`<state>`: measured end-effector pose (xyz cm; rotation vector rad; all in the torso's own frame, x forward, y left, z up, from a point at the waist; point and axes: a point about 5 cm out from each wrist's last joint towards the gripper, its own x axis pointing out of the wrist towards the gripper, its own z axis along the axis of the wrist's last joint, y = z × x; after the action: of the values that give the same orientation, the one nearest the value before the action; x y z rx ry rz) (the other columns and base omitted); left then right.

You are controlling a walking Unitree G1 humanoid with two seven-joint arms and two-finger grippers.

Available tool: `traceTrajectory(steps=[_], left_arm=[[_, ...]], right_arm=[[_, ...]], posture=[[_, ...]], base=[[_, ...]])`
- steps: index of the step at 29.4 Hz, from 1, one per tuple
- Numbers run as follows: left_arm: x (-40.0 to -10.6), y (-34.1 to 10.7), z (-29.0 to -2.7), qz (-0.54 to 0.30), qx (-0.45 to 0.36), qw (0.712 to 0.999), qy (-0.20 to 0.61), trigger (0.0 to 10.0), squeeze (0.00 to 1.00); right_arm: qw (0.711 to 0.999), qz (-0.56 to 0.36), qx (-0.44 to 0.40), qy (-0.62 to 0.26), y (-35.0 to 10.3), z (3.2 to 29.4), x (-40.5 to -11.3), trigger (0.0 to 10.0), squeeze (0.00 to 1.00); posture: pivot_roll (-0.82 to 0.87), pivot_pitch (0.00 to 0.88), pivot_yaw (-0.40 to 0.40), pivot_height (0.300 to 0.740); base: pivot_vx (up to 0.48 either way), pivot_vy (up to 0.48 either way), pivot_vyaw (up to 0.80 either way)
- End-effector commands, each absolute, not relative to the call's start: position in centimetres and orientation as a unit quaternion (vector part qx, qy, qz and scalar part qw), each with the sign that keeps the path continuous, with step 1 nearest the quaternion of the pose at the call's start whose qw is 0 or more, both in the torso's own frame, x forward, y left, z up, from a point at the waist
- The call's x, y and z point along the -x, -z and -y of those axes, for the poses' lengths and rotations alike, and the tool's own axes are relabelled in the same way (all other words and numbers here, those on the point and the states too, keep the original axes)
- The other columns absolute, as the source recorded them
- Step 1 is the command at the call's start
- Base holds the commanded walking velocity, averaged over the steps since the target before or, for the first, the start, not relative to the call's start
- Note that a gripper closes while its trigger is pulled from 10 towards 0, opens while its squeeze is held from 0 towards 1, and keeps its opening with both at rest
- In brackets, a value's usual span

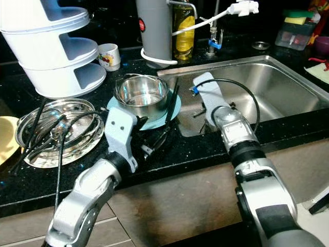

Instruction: Kitchen organization

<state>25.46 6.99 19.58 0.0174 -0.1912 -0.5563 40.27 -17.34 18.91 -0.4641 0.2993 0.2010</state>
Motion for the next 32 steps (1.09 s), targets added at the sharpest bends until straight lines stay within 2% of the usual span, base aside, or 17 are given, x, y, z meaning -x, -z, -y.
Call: traceTrajectory(steps=[1, 2, 17, 18, 19, 25, 27, 29, 30, 31, 32], left_arm=[[-25.1, -19.4, -6.8, 0.086, -0.006, 0.954, 0.285, 10.0, 0.0], [-25.0, -19.3, -6.7, 0.084, -0.007, 0.954, 0.289, 10.0, 0.0], [-24.7, -19.2, -6.3, 0.079, -0.02, 0.95, 0.301, 10.0, 0.0], [-24.7, -19.2, -6.3, 0.079, -0.019, 0.95, 0.301, 10.0, 0.0], [-24.7, -19.3, -6.4, 0.079, -0.019, 0.95, 0.301, 10.0, 0.0], [-24.9, -19.4, -6.4, 0.082, -0.019, 0.95, 0.3, 10.0, 0.0], [-25.0, -19.6, -6.4, 0.085, -0.019, 0.951, 0.296, 10.0, 0.0], [-25.0, -19.6, -6.5, 0.086, -0.018, 0.952, 0.295, 10.0, 0.0], [-25.2, -19.7, -6.6, 0.09, -0.019, 0.953, 0.289, 10.0, 0.0], [-25.3, -19.9, -6.8, 0.094, -0.018, 0.955, 0.281, 10.0, 0.0], [-25.3, -19.9, -6.8, 0.094, -0.018, 0.955, 0.281, 10.0, 0.0]], right_arm=[[0.953, -0.155, 0.238, -0.104, -18.8, 17.0, -40.3, 8.5, 0.0], [0.952, -0.162, 0.237, -0.105, -18.5, 17.0, -40.3, 10.0, 0.0], [0.944, -0.218, 0.229, -0.098, -15.6, 17.1, -39.6, 10.0, 0.0], [0.943, -0.22, 0.23, -0.097, -15.6, 17.2, -39.6, 10.0, 0.08], [0.944, -0.221, 0.226, -0.095, -15.6, 17.3, -39.6, 10.0, 1.0], [0.958, -0.192, 0.199, -0.081, -16.5, 17.6, -40.0, 10.0, 1.0], [0.976, -0.129, 0.161, -0.071, -18.4, 17.7, -40.4, 10.0, 1.0], [0.982, -0.106, 0.145, -0.066, -19.1, 17.8, -40.6, 10.0, 1.0], [0.993, -0.058, 0.086, -0.06, -20.7, 17.9, -40.8, 10.0, 0.0], [0.998, -0.013, 0.03, -0.055, -22.2, 18.1, -40.9, 10.0, 0.0], [0.998, -0.013, 0.03, -0.055, -22.2, 18.1, -40.9, 10.0, 0.0]], posture=[[0.02, 0.0, 0.024, 0.74], [0.02, 0.0, 0.024, 0.74], [0.02, 0.0, 0.029, 0.74], [0.02, 0.0, 0.029, 0.74], [0.02, 0.0, 0.029, 0.74], [0.02, 0.0, 0.033, 0.74], [0.02, 0.0, 0.033, 0.74], [0.02, 0.0, 0.032, 0.74], [0.02, 0.0, 0.033, 0.74], [0.02, 0.0, 0.031, 0.74], [0.02, 0.0, 0.031, 0.74]], base=[[0.0, 0.0, 0.0], [0.0, 0.0, 0.0], [0.0, 0.0, 0.0], [0.0, 0.0, 0.0], [0.0, 0.0, 0.0], [0.0, 0.0, 0.0], [0.0, 0.0, 0.0], [0.0, 0.0, 0.0], [0.0, 0.0, 0.0], [0.0, 0.0, 0.0], [0.0, 0.0, 0.0]])
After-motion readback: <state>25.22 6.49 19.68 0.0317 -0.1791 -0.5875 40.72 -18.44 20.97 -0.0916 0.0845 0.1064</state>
